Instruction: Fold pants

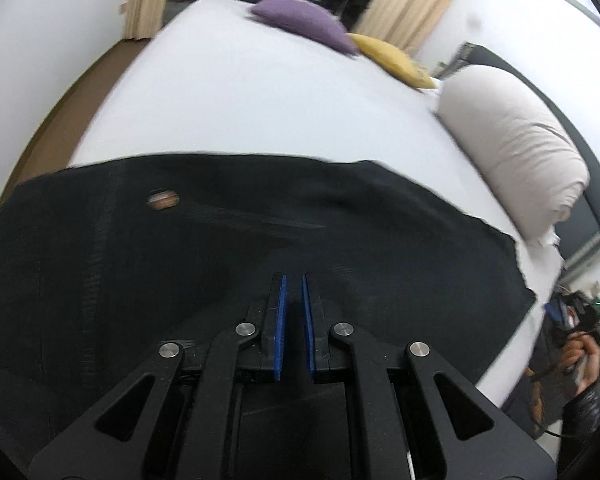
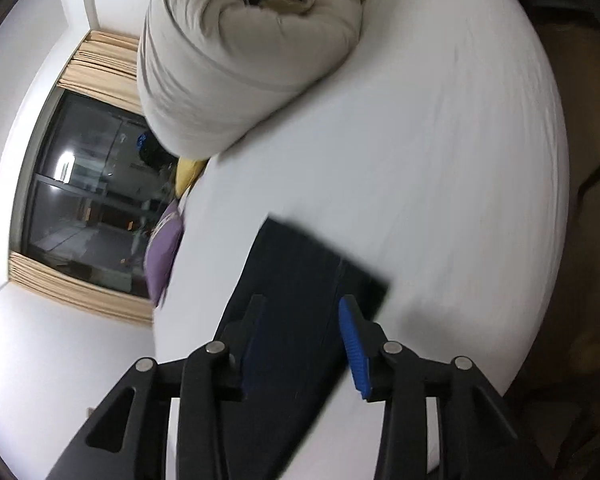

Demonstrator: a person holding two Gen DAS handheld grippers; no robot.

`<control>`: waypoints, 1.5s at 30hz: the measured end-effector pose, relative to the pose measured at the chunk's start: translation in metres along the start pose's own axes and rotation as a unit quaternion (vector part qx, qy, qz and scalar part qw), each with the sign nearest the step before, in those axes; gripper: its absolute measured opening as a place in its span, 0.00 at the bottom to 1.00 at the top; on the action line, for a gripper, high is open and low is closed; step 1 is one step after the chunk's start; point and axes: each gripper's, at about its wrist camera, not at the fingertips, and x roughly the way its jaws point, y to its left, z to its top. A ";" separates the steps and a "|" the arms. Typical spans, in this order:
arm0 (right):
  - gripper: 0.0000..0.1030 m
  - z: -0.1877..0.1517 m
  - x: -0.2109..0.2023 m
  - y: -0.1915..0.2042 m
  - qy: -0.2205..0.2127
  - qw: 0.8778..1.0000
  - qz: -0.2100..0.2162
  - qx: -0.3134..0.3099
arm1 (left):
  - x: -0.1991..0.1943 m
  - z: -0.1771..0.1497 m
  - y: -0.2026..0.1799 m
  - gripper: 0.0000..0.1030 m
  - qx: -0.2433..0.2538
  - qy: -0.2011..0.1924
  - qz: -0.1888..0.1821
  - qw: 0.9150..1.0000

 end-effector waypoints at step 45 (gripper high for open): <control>0.05 0.023 0.097 -0.033 0.048 0.989 0.089 0.104 | 0.070 -0.016 -0.013 0.07 -0.034 0.084 -0.070 0.993</control>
